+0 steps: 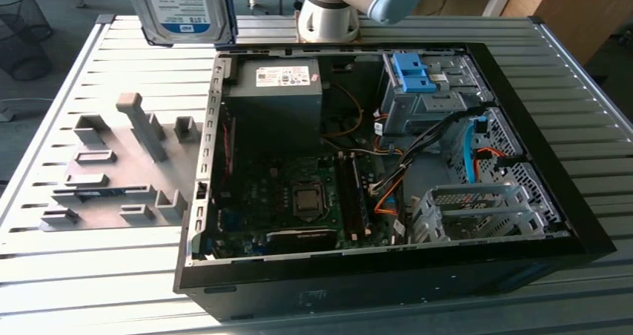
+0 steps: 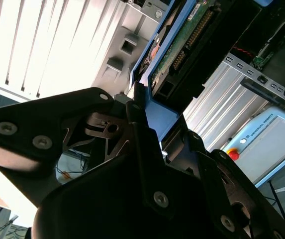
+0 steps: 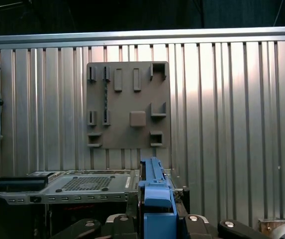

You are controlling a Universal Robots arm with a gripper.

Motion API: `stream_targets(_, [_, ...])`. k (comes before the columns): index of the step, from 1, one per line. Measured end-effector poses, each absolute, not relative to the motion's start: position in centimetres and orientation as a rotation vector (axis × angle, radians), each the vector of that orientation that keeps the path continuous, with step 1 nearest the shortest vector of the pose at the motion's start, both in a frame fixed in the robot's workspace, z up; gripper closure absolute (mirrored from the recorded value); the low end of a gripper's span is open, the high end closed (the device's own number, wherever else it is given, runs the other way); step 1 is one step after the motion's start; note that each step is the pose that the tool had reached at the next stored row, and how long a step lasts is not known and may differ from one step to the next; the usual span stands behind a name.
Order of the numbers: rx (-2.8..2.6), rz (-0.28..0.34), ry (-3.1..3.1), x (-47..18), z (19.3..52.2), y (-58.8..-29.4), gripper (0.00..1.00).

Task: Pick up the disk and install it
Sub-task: 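Pick up the disk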

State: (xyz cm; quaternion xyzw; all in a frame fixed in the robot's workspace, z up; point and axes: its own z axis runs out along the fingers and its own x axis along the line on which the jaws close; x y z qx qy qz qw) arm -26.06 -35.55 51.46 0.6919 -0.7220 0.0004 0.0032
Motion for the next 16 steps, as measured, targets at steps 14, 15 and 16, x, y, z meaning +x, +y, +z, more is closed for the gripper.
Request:
stream_targets(14, [2.169, 0.001, -2.264, -23.8, 51.4, -35.6, 0.64])
stream_targets(15, [2.169, 0.001, -2.263, -23.7, 51.4, -35.6, 0.64])
stream_targets(16, [2.169, 0.001, -2.263, -23.6, 51.5, -35.6, 0.64])
